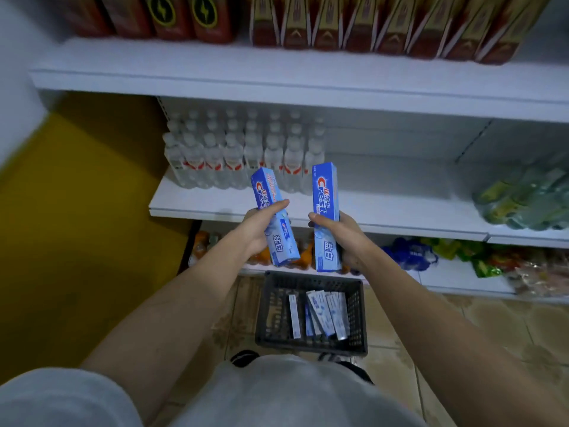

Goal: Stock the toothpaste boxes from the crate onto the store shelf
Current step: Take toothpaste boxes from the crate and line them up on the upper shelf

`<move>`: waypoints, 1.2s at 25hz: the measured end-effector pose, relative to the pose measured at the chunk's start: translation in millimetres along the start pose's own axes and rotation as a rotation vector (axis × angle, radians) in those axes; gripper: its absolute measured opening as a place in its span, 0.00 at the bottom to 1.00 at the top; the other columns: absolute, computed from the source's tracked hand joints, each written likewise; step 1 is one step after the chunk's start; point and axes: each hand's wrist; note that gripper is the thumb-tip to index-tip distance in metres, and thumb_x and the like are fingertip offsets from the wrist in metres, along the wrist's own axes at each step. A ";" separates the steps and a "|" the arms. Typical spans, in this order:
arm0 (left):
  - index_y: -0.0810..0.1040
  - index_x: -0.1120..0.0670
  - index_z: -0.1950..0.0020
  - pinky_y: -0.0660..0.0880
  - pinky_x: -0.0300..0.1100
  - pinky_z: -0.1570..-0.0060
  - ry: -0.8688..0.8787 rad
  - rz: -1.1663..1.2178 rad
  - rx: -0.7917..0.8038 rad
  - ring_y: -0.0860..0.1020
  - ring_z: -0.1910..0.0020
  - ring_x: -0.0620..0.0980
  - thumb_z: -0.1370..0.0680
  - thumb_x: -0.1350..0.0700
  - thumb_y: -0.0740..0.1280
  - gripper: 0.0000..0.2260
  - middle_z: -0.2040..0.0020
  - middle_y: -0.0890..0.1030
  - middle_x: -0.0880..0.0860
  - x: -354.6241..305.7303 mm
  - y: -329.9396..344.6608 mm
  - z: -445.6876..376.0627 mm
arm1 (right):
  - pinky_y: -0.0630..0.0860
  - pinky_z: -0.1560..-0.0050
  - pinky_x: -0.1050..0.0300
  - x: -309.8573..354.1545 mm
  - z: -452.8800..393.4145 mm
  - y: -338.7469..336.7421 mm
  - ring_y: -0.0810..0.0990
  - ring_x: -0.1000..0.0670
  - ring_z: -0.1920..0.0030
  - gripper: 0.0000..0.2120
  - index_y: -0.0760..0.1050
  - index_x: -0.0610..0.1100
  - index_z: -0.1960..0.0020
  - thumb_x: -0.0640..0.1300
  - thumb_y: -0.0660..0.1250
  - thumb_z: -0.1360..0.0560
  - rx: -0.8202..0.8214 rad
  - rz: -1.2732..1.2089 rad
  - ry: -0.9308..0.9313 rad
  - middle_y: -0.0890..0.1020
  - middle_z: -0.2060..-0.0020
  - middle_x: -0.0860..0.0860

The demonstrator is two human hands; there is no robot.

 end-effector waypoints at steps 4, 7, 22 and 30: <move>0.75 0.59 0.47 0.79 0.54 0.52 0.016 0.217 -0.086 0.81 0.58 0.57 0.22 0.42 0.66 0.19 0.55 0.82 0.58 -30.3 14.0 -4.4 | 0.81 0.50 0.48 19.7 -4.7 7.8 0.84 0.45 0.52 0.18 0.75 0.46 0.45 0.51 0.76 0.30 0.011 0.081 -0.080 0.86 0.52 0.47; 0.74 0.57 0.49 0.78 0.57 0.50 0.049 0.311 -0.096 0.81 0.56 0.56 0.20 0.42 0.62 0.17 0.53 0.81 0.57 -49.2 16.6 -5.0 | 0.79 0.58 0.55 35.7 -3.1 13.8 0.83 0.48 0.56 0.15 0.74 0.47 0.49 0.49 0.76 0.29 0.022 0.156 -0.139 0.85 0.54 0.48; 0.74 0.60 0.37 0.79 0.57 0.45 0.202 0.244 0.214 0.81 0.44 0.63 0.23 0.33 0.59 0.31 0.40 0.81 0.65 -190.3 -72.1 35.5 | 0.79 0.59 0.56 160.9 0.6 1.3 0.83 0.48 0.55 0.18 0.73 0.45 0.46 0.44 0.78 0.31 -0.002 0.321 -0.377 0.84 0.53 0.48; 0.79 0.48 0.35 0.69 0.62 0.32 -0.039 -1.059 0.469 0.78 0.37 0.60 0.36 0.34 0.75 0.33 0.36 0.80 0.58 -300.2 -46.0 87.7 | 0.81 0.54 0.52 214.6 20.5 3.2 0.83 0.47 0.56 0.17 0.72 0.44 0.49 0.39 0.77 0.32 0.053 0.238 -0.431 0.84 0.55 0.46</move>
Point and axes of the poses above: each hand's wrist, its own z-axis away from the middle knuckle, its own y-axis out of the palm, x = y × z
